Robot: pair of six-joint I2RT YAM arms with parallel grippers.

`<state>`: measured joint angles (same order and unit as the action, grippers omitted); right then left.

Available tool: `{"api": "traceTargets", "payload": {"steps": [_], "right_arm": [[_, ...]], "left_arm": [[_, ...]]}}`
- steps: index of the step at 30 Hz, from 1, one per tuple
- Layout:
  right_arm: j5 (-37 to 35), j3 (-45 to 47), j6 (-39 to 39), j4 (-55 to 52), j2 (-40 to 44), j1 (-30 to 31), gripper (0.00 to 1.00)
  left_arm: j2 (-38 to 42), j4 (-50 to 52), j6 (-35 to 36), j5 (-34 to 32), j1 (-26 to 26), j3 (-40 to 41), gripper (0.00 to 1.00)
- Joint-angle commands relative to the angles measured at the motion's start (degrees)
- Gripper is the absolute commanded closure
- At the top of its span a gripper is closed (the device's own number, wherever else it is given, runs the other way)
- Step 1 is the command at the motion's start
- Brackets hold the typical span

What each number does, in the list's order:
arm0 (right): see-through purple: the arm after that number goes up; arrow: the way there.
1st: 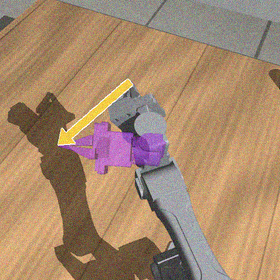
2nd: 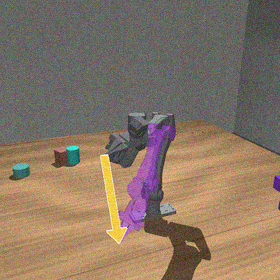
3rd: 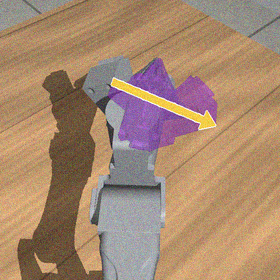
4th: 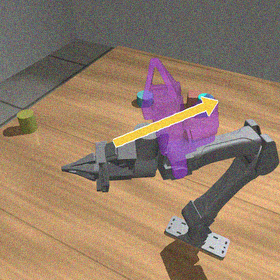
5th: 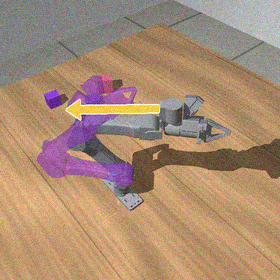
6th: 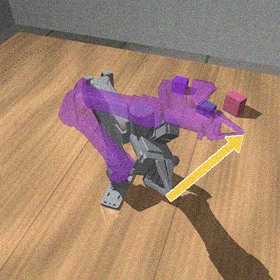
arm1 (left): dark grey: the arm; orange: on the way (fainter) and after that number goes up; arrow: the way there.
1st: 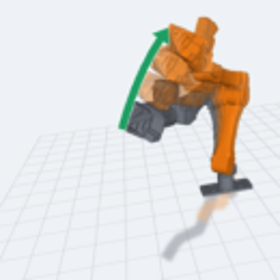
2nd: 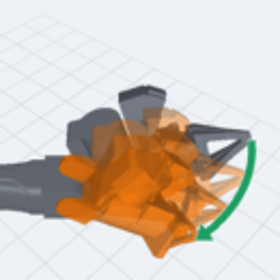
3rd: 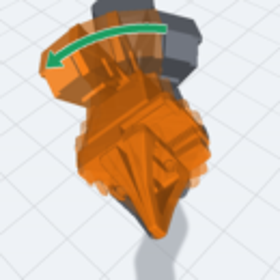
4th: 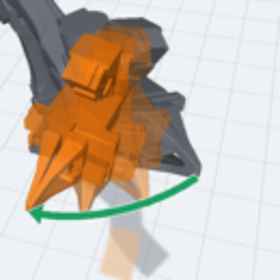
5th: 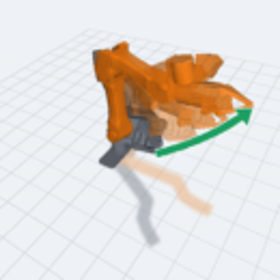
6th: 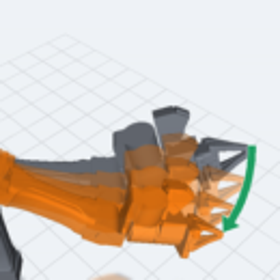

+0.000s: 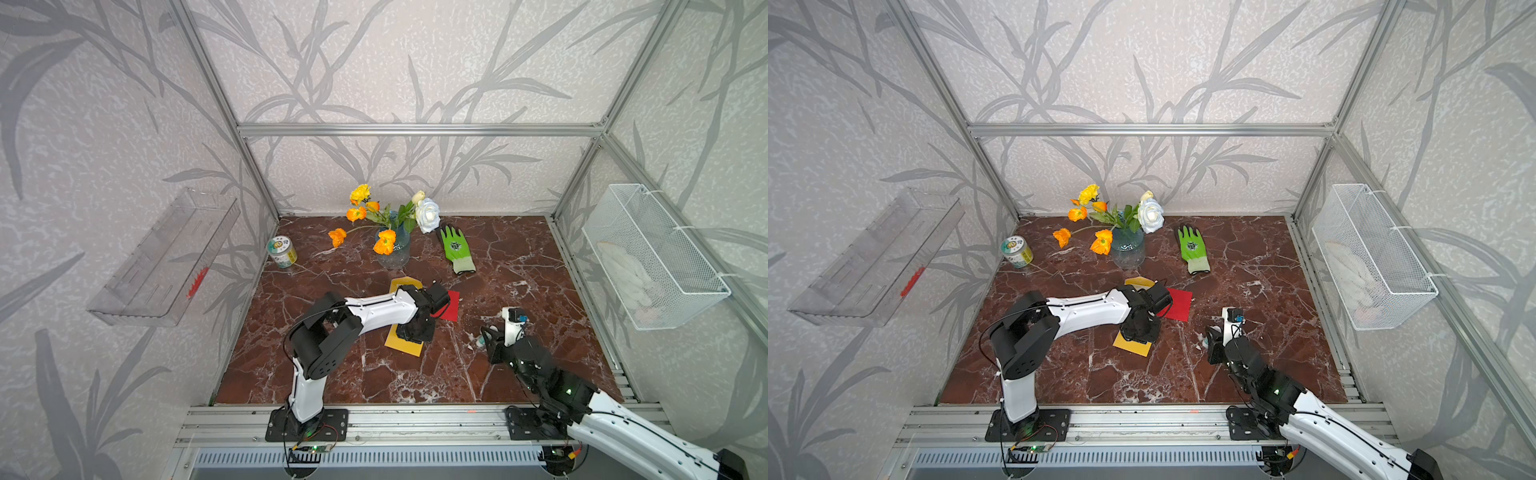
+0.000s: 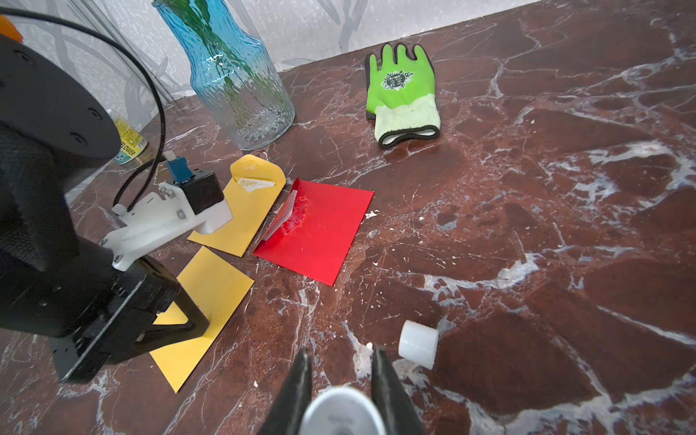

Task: Seal the envelope with a glue stick
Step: Close the envelope at the center of the board.

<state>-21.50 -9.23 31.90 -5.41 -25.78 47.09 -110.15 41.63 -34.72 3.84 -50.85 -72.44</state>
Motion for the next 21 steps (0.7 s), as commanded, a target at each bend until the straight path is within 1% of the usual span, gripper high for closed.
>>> {"api": "traceTargets", "payload": {"steps": [1,4,8,11,17,21], "right_arm": [[-0.6,-1.3,-0.3,0.6,0.7,-0.2,1.00],[-0.7,-1.1,-0.1,0.4,1.0,-0.2,1.00],[-0.7,-1.0,0.1,0.1,1.4,-0.2,1.00],[-0.8,-0.9,0.1,-0.2,1.7,-0.2,1.00],[-0.8,-0.5,0.4,-0.4,2.5,-0.2,1.00],[-0.8,-0.5,0.3,-0.5,2.5,-0.2,1.00]], "left_arm": [[-5.8,-1.4,0.9,-3.8,0.4,2.6,0.98],[-5.9,-1.4,1.0,-3.3,0.4,2.9,0.89],[-5.7,-1.4,1.2,-2.8,0.4,3.2,0.78],[-5.7,-1.4,1.3,-2.5,0.4,3.4,0.68],[-5.8,-0.9,1.7,-1.7,0.4,3.2,0.60],[-3.8,-0.3,2.0,-1.4,0.4,2.2,0.55]]}}
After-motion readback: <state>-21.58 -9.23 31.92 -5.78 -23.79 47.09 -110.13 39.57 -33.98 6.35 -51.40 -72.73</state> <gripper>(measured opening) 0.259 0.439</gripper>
